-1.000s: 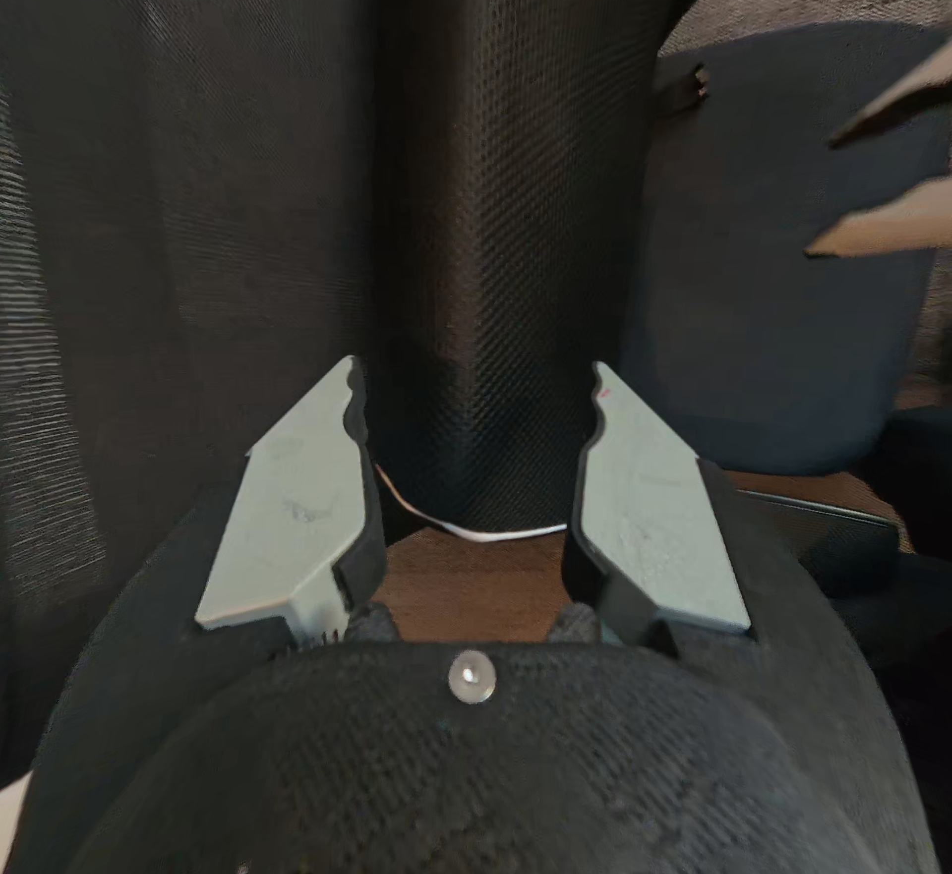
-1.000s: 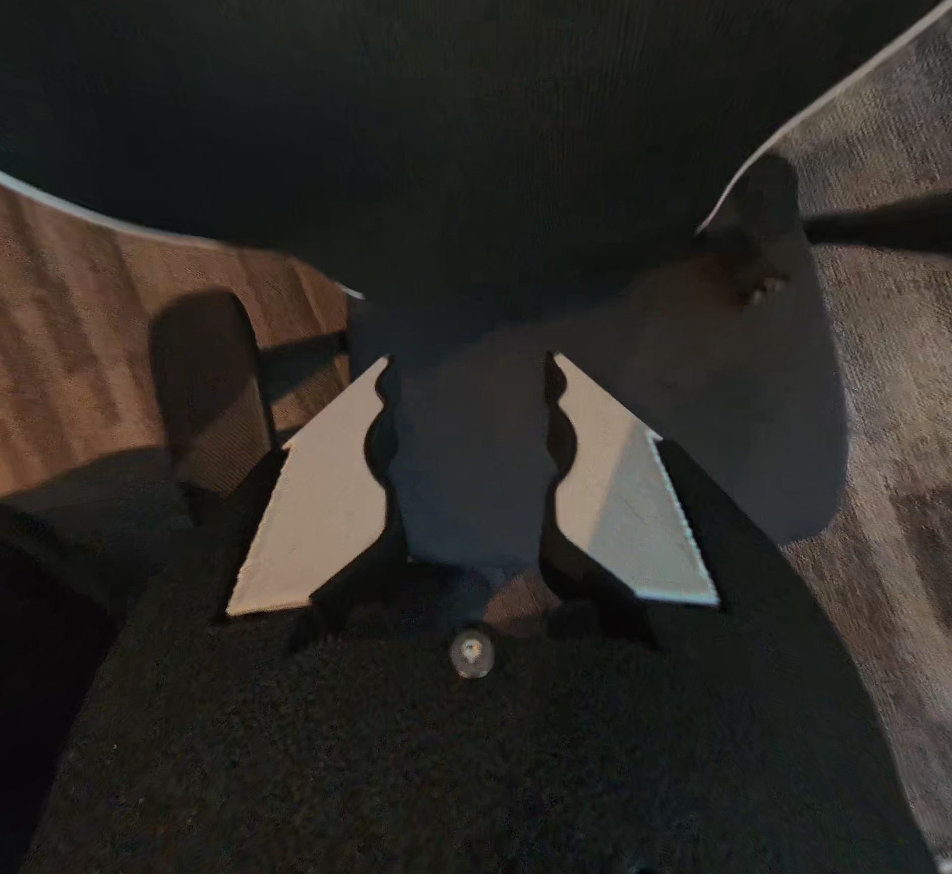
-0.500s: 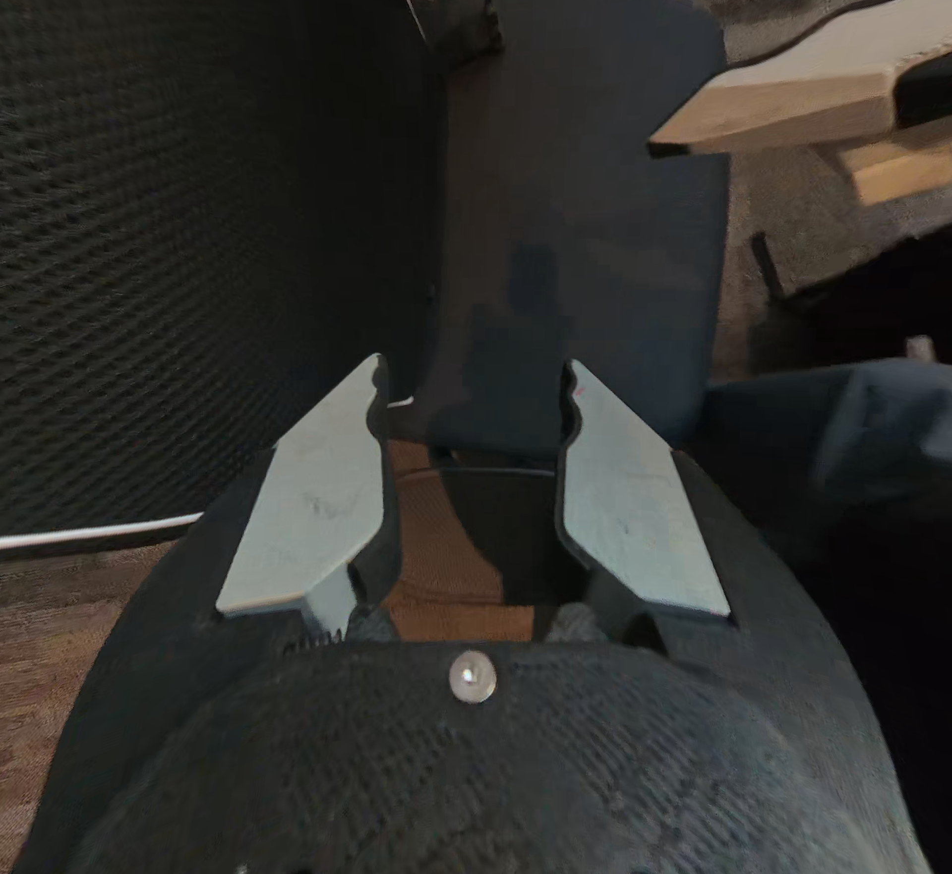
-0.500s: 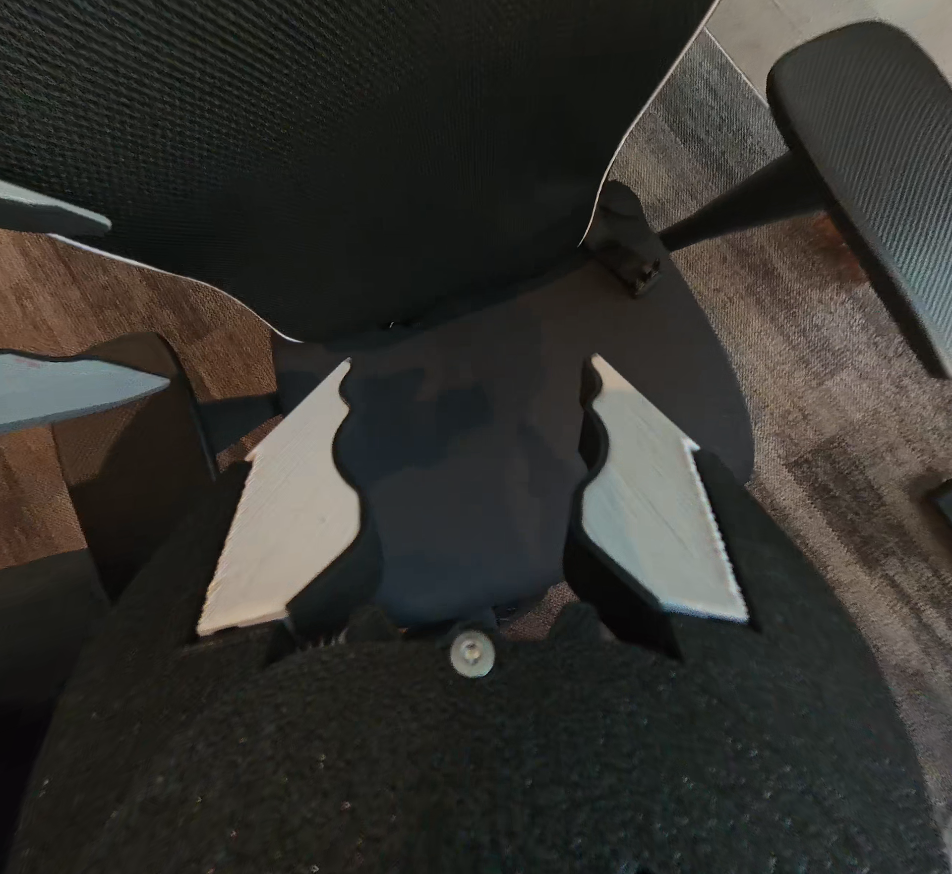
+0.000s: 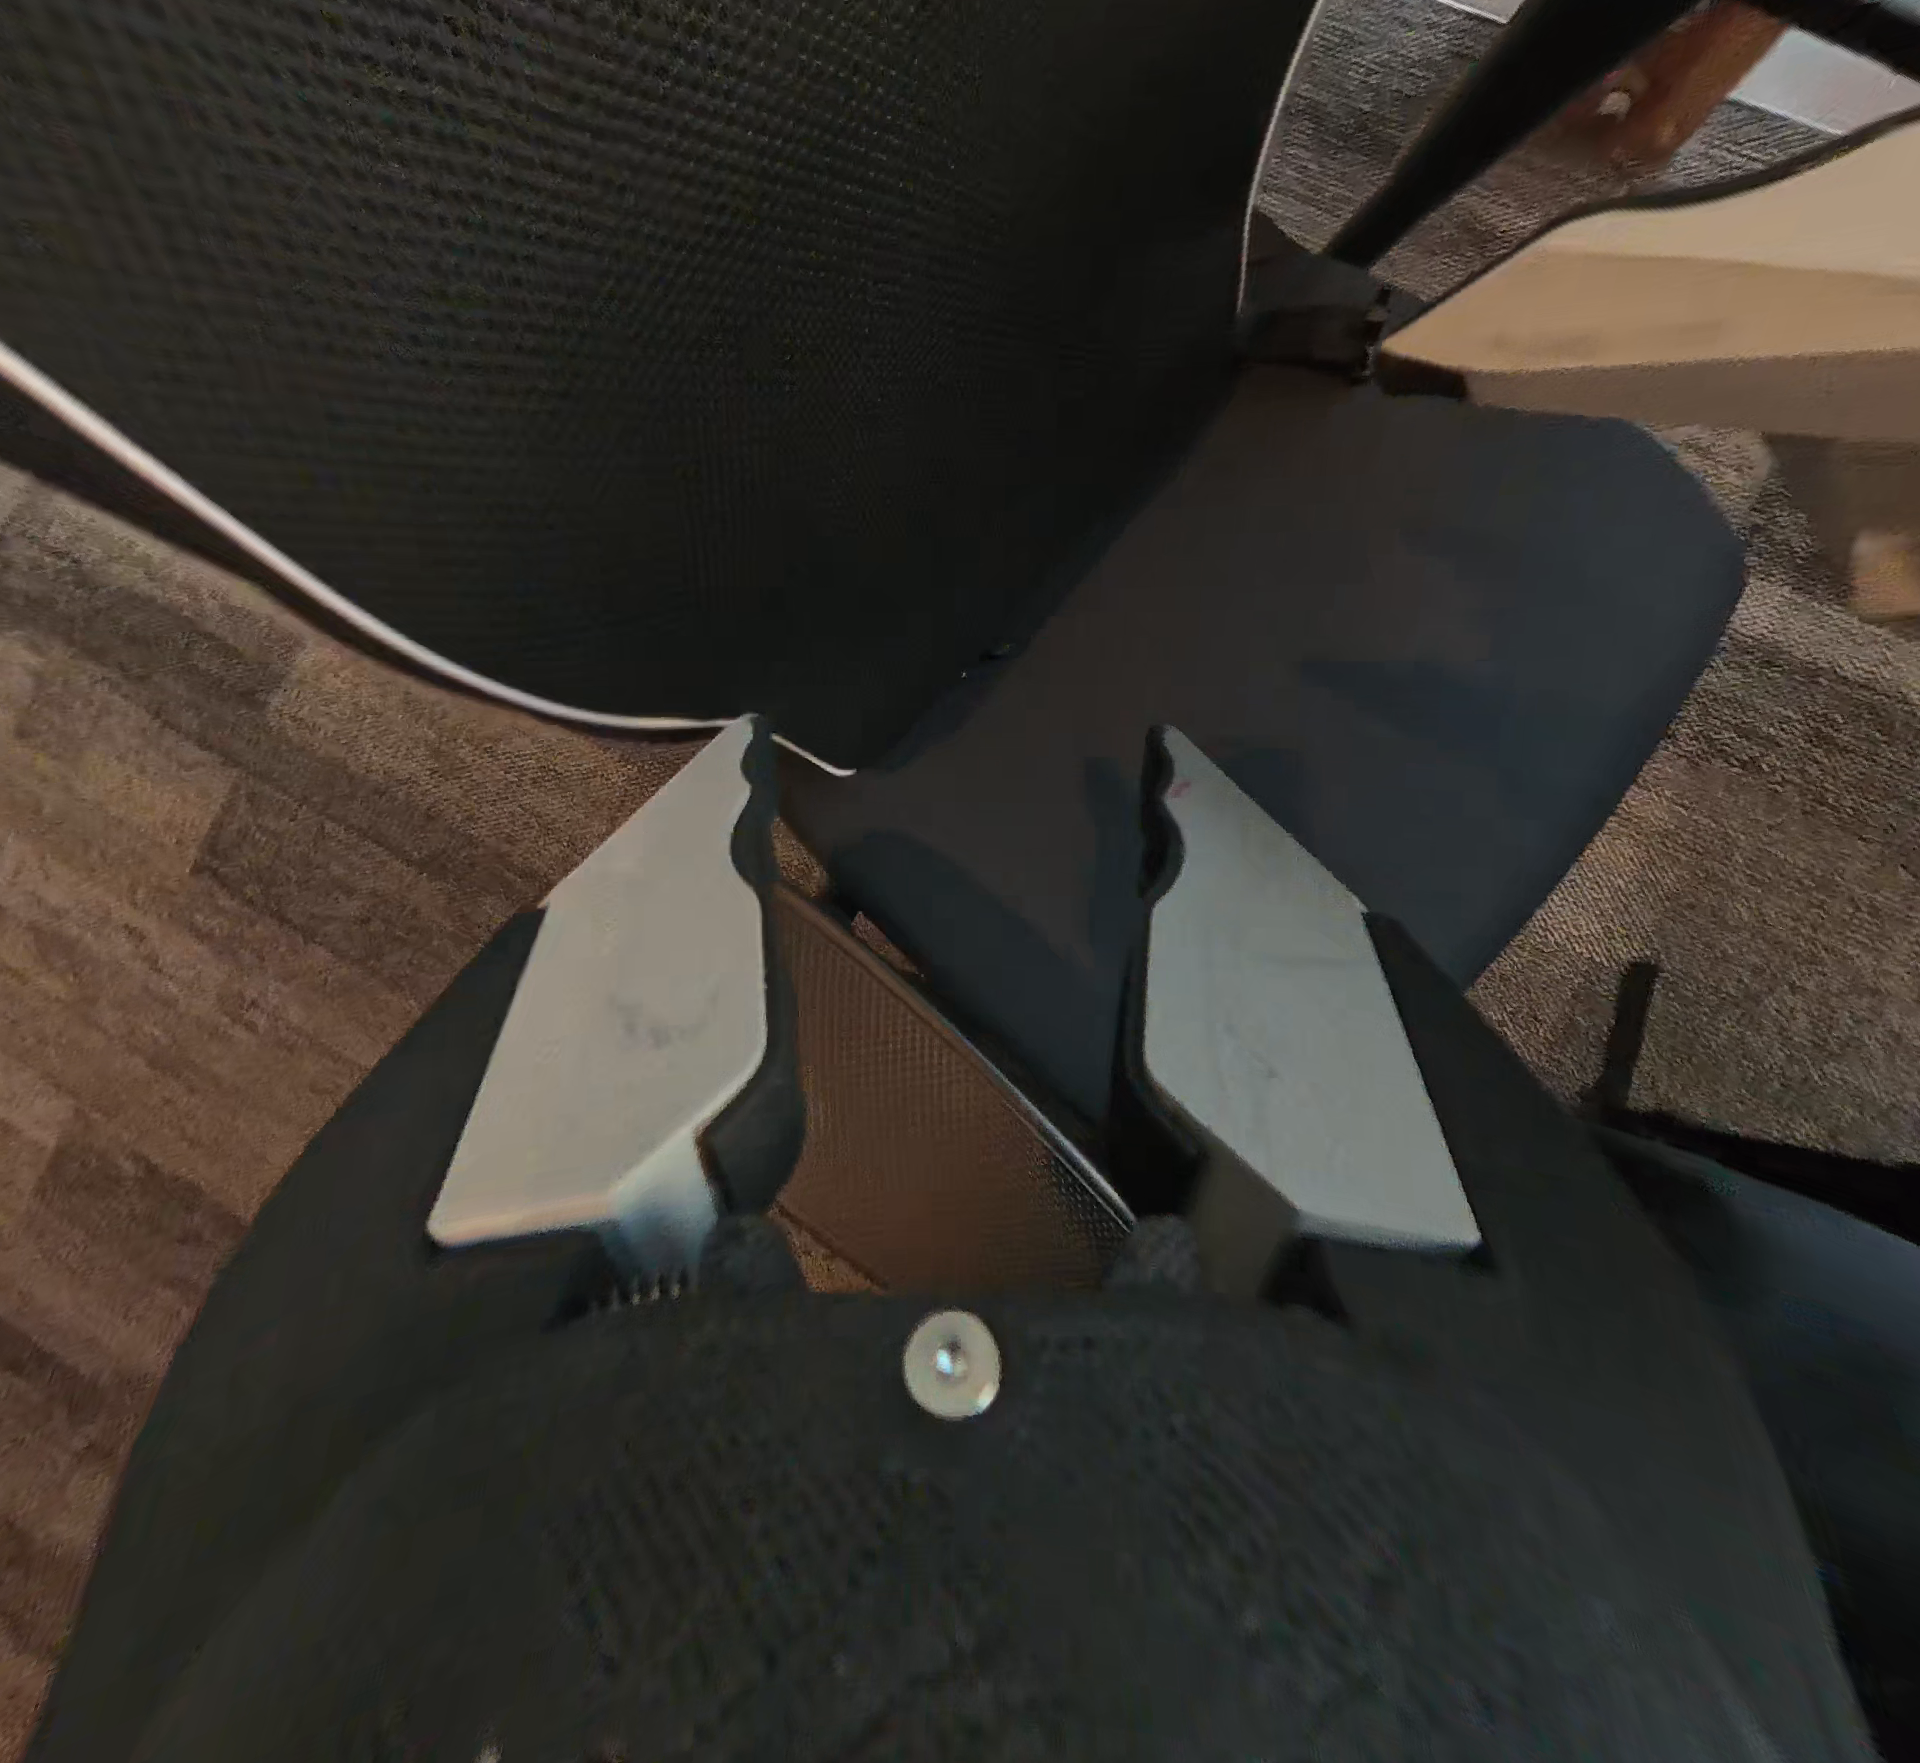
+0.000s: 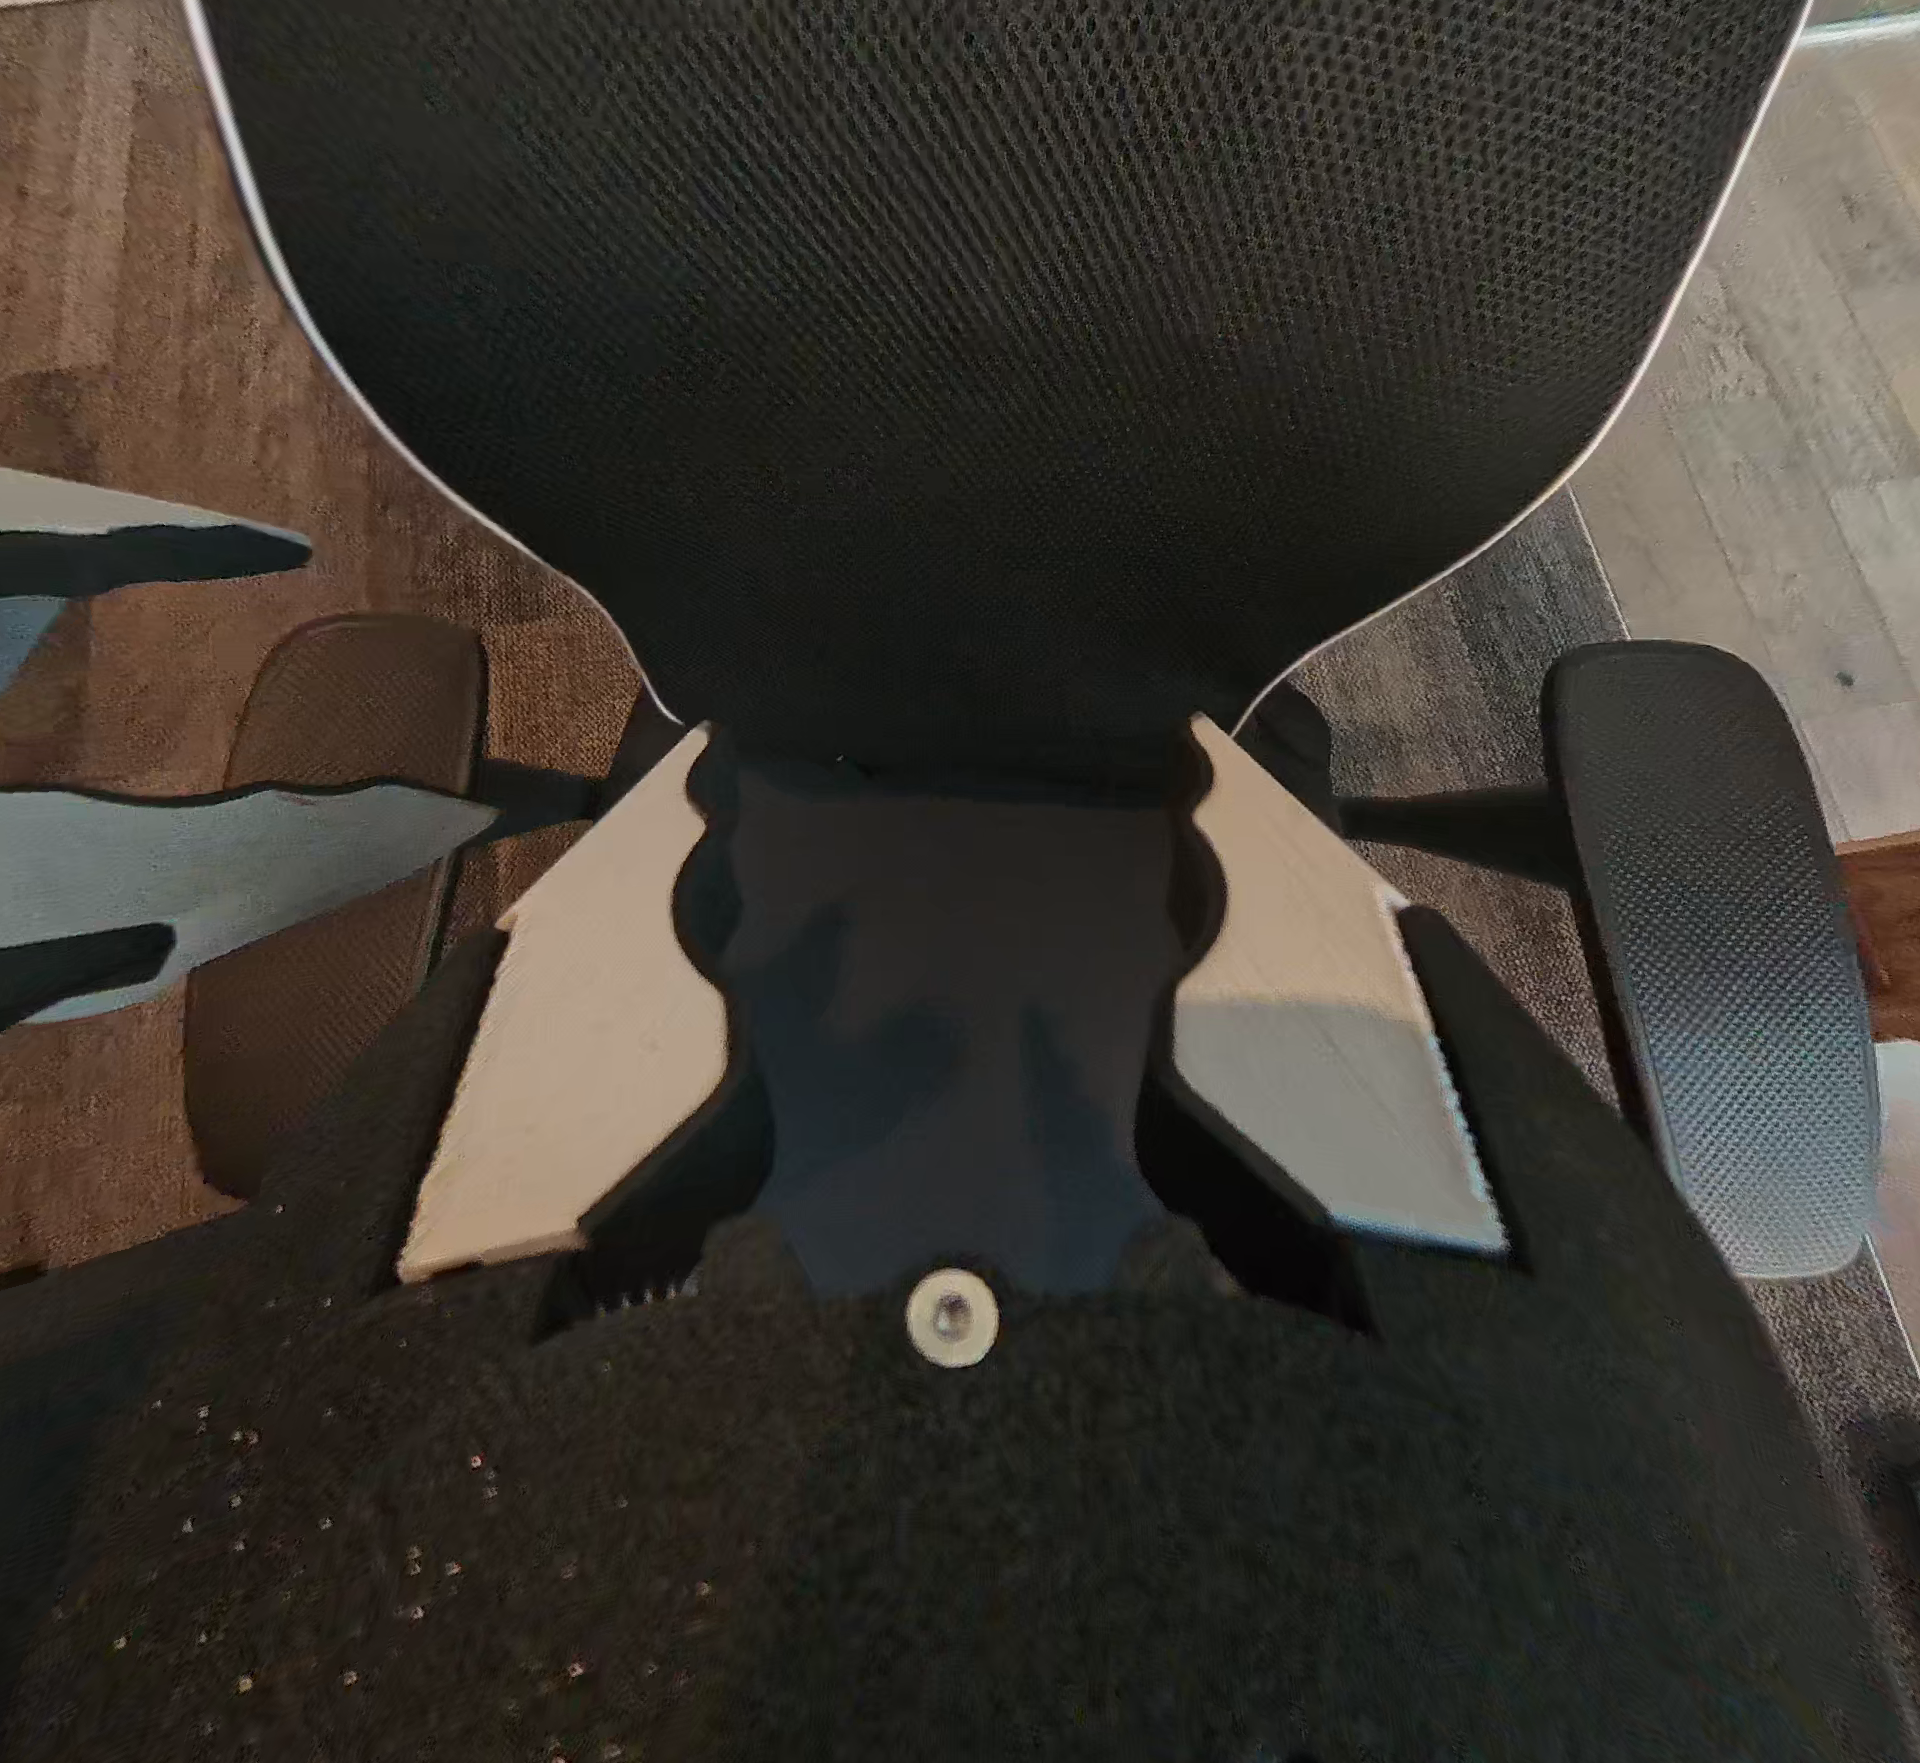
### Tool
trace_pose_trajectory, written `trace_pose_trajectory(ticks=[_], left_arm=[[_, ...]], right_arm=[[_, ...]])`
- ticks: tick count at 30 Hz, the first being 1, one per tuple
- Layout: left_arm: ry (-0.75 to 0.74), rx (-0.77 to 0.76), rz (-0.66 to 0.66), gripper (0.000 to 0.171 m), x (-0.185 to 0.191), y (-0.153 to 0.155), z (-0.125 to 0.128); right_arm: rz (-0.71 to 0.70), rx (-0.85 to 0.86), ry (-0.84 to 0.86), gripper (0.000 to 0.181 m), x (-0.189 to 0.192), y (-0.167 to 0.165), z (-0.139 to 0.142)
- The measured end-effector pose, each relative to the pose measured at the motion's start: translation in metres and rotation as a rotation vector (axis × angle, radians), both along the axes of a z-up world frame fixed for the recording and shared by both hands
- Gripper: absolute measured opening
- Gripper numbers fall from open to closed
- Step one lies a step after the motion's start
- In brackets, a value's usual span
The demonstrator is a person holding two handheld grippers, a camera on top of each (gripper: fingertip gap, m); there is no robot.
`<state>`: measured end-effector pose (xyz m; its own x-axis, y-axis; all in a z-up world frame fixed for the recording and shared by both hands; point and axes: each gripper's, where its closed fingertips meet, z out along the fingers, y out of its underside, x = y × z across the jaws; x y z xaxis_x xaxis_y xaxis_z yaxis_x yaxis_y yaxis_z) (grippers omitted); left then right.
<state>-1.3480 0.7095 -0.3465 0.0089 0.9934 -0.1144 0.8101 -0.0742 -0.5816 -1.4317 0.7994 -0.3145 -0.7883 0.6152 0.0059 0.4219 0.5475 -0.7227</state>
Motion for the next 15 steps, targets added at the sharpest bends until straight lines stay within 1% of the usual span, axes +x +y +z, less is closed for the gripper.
trace_pose_trajectory(ticks=[4,7,11,15], left_arm=[[0.029,-0.003,0.039,0.069,0.017,0.012,0.018],[0.036,-0.001,0.037,0.068,0.028,0.023,0.029],[0.032,-0.029,-0.009,0.067,0.046,0.036,0.039],[0.021,0.017,-0.086,0.066,0.067,0.055,0.043]], right_arm=[[0.027,-0.031,-0.015,0.083,0.019,0.013,0.011],[0.036,-0.042,-0.024,0.083,0.038,0.030,0.016],[0.007,-0.059,-0.070,0.083,0.067,0.059,0.023],[-0.019,-0.081,-0.101,0.082,0.104,0.084,0.029]])
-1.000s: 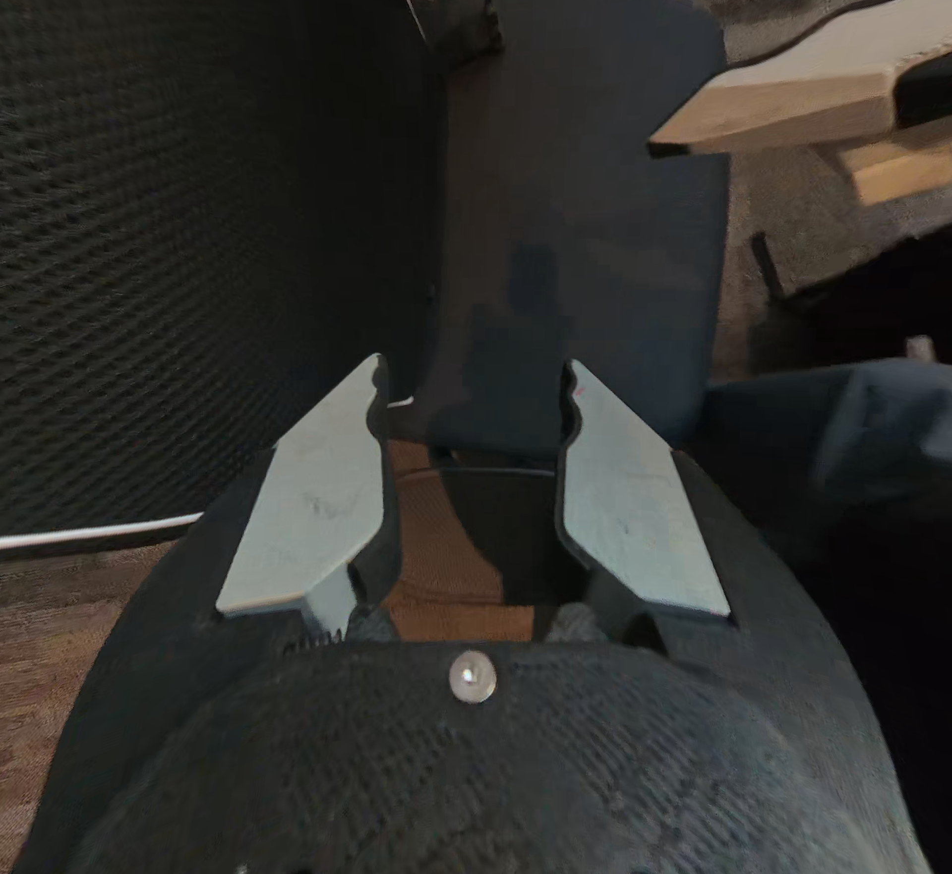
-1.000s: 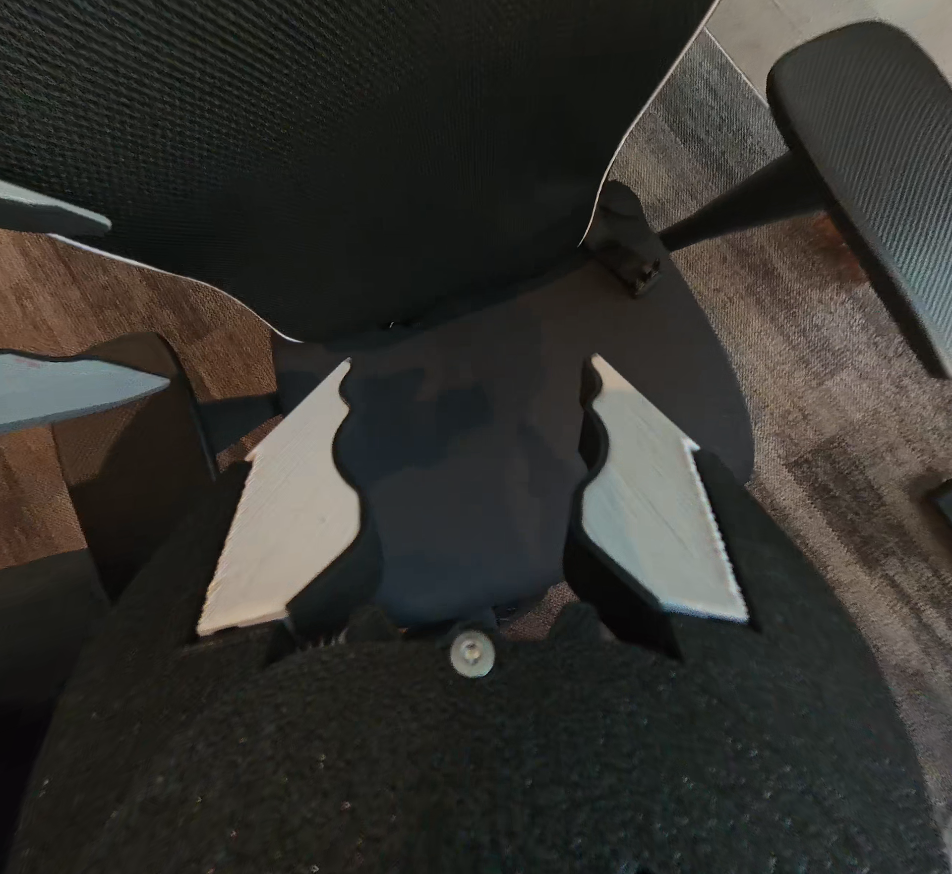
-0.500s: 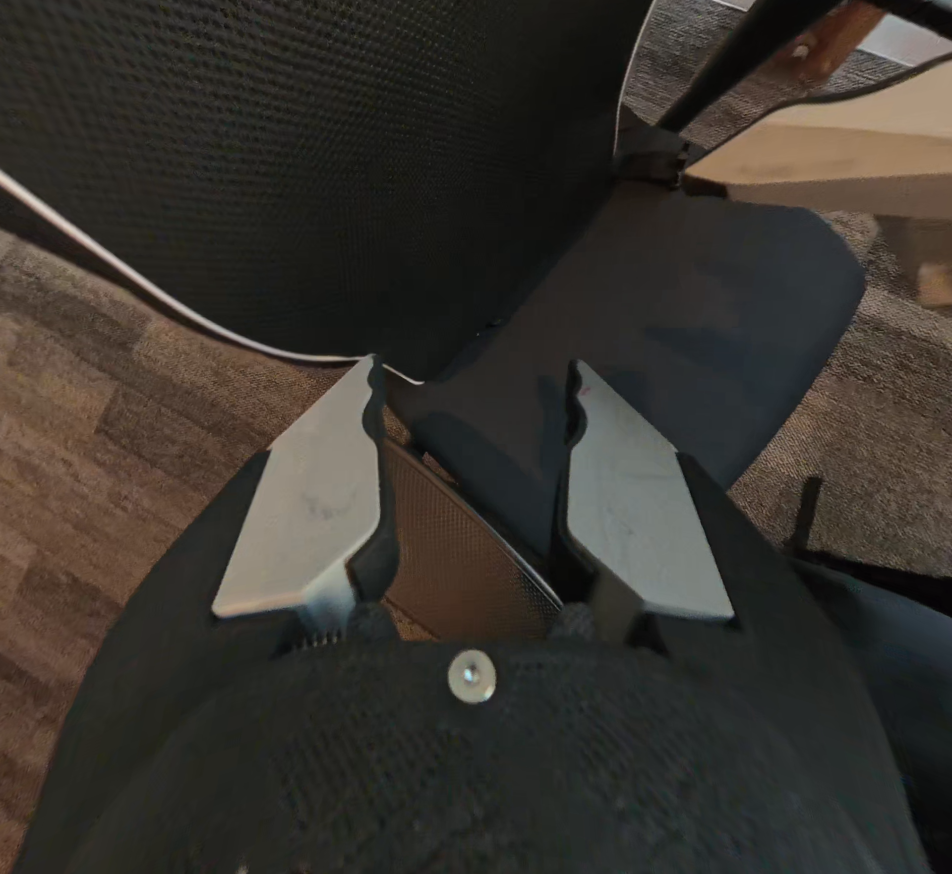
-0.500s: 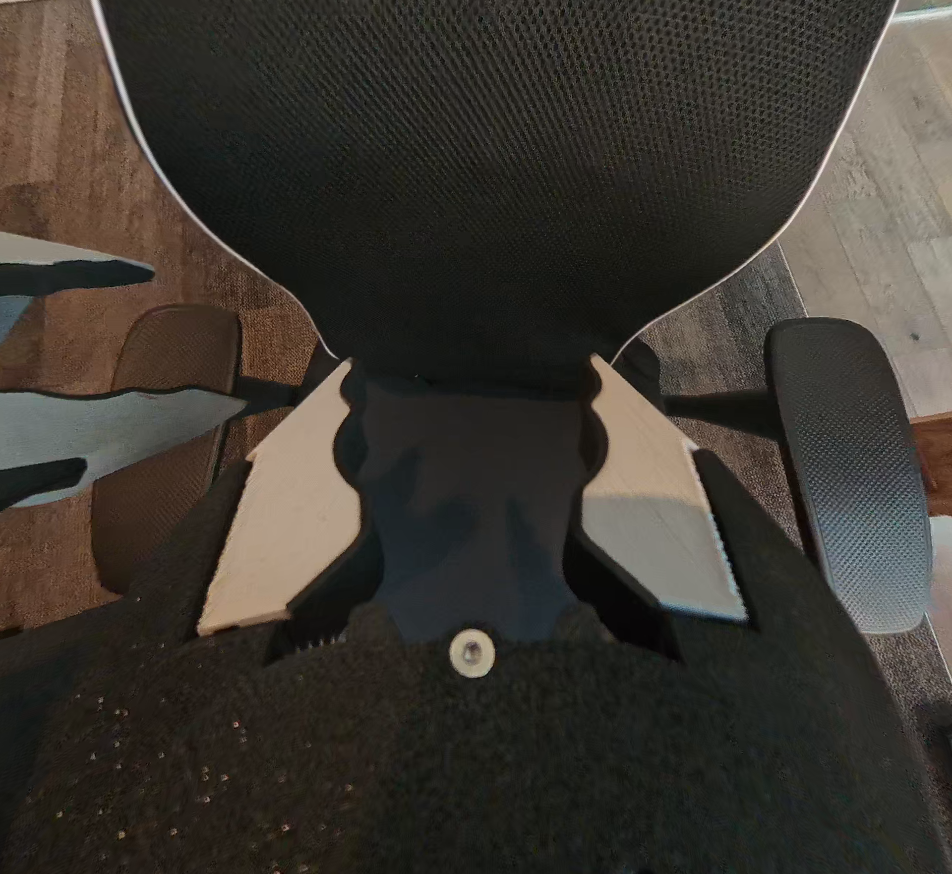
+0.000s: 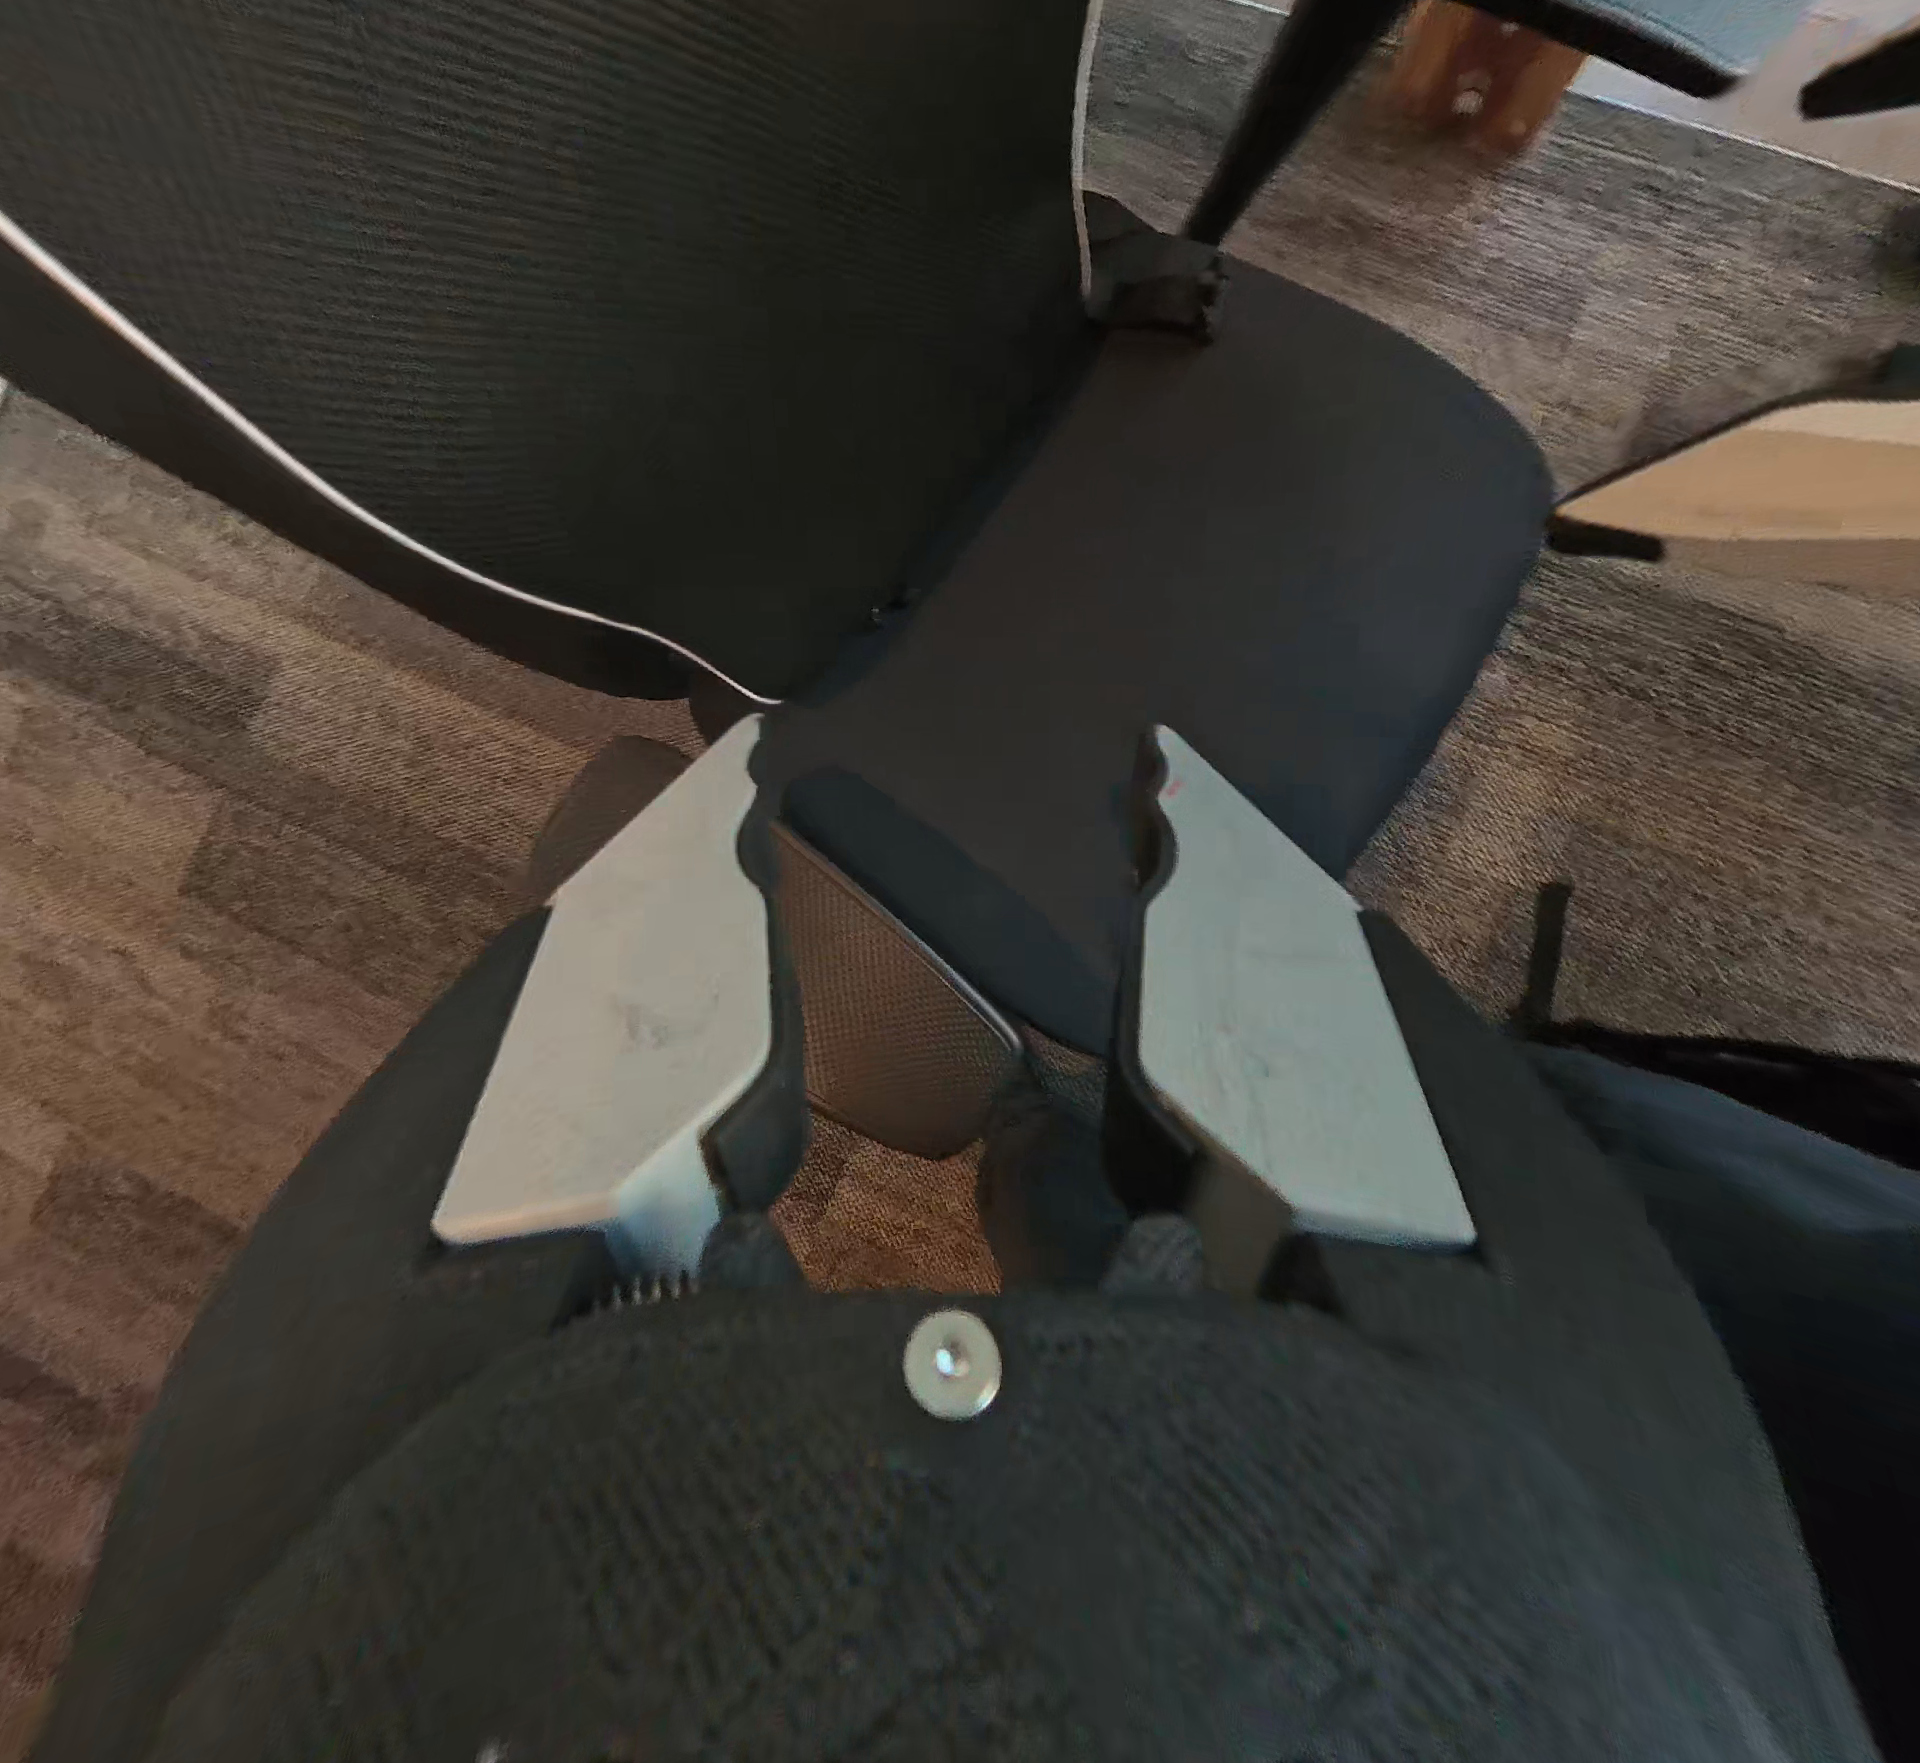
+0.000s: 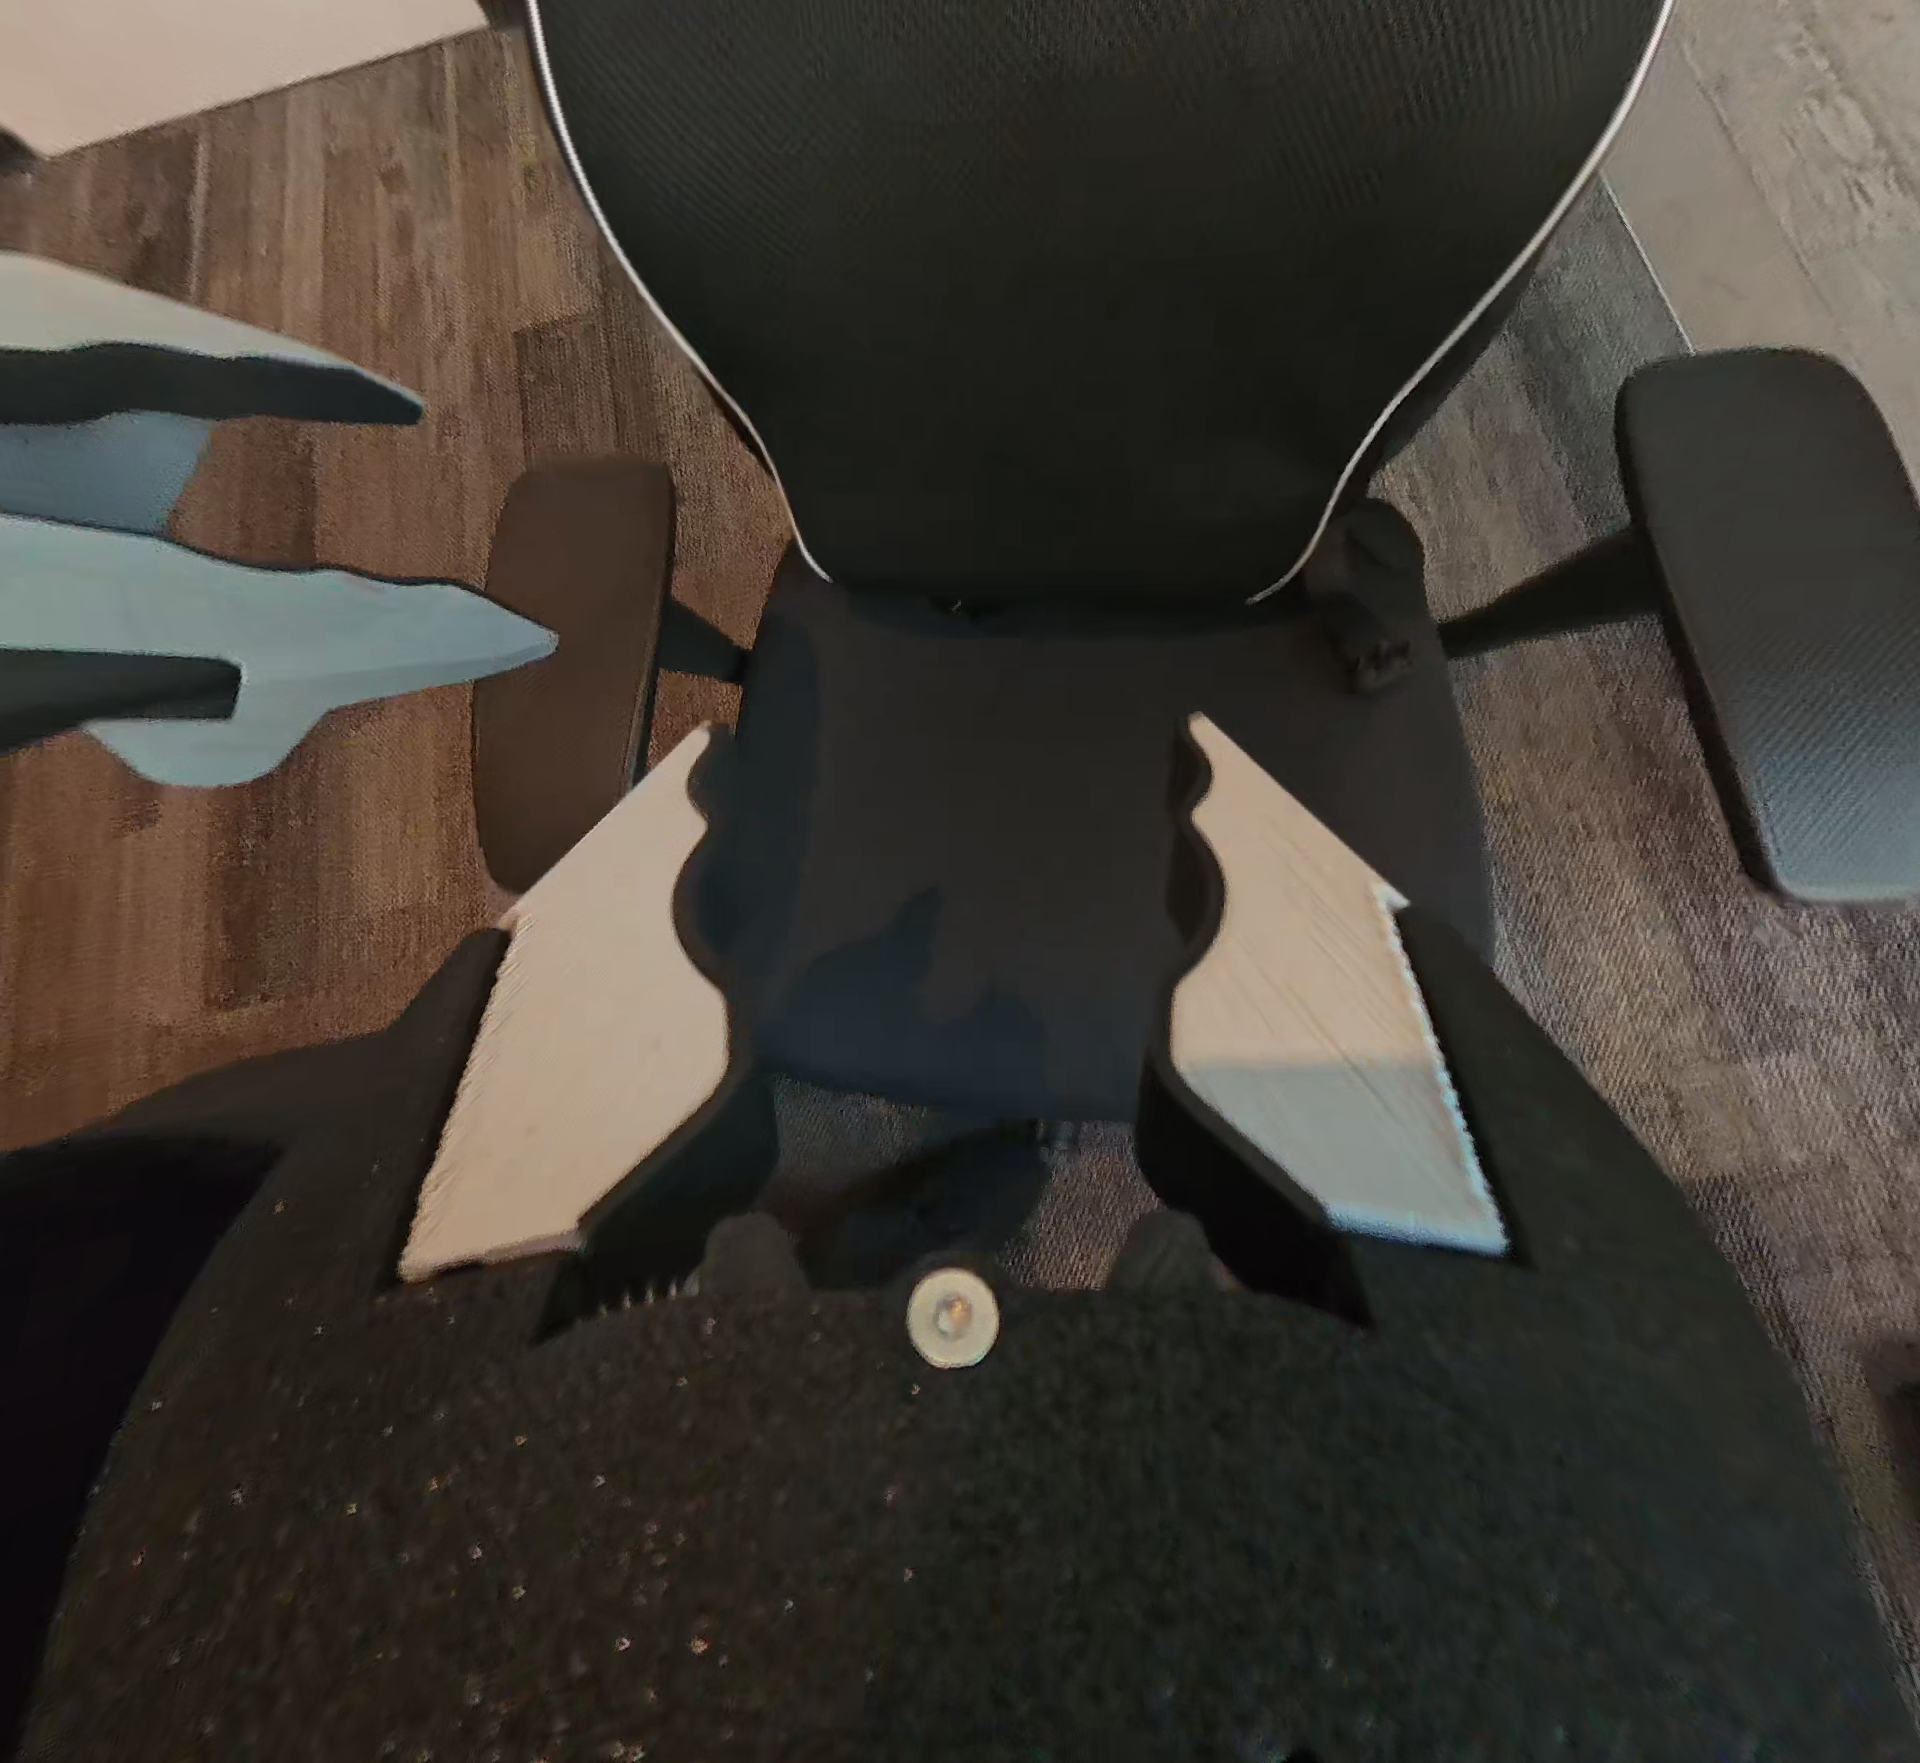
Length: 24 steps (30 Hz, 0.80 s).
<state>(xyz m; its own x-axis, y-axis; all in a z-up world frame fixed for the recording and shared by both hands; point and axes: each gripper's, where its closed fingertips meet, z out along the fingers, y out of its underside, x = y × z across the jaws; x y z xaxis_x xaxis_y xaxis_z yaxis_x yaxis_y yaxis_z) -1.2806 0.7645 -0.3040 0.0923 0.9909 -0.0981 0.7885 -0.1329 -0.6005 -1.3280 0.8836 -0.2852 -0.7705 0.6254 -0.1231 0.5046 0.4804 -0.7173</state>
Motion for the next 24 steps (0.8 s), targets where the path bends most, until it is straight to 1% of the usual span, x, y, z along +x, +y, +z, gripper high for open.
trace_pose_trajectory(ticks=[4,6,8,11,14,17,19,22,24], left_arm=[[-0.027,0.019,-0.123,0.066,0.019,0.011,-0.005],[-0.027,0.030,-0.188,0.066,0.023,0.013,-0.006],[-0.026,0.038,-0.252,0.066,0.023,0.013,-0.008],[-0.035,0.018,-0.328,0.066,0.013,0.009,-0.014],[-0.014,0.003,-0.378,0.066,-0.009,0.000,-0.015],[0.004,-0.033,-0.401,0.066,-0.036,-0.017,-0.022],[0.007,-0.064,-0.412,0.066,-0.055,-0.029,-0.028],[-0.004,-0.083,-0.424,0.066,-0.076,-0.043,-0.036],[-0.016,-0.077,-0.432,0.065,-0.082,-0.045,-0.038]], right_arm=[[-0.072,0.038,-0.034,0.083,0.032,0.024,-0.006],[-0.121,0.039,-0.032,0.083,0.036,0.028,-0.003],[-0.173,0.042,-0.015,0.083,0.031,0.027,0.000],[-0.257,0.036,0.011,0.082,0.012,0.020,0.008],[-0.308,0.009,0.054,0.082,-0.016,0.003,0.023],[-0.314,0.012,0.110,0.082,-0.047,-0.019,0.033],[-0.315,0.041,0.132,0.083,-0.068,-0.029,0.034],[-0.338,0.083,0.135,0.083,-0.091,-0.033,0.034],[-0.361,0.082,0.128,0.082,-0.095,-0.028,0.038]])
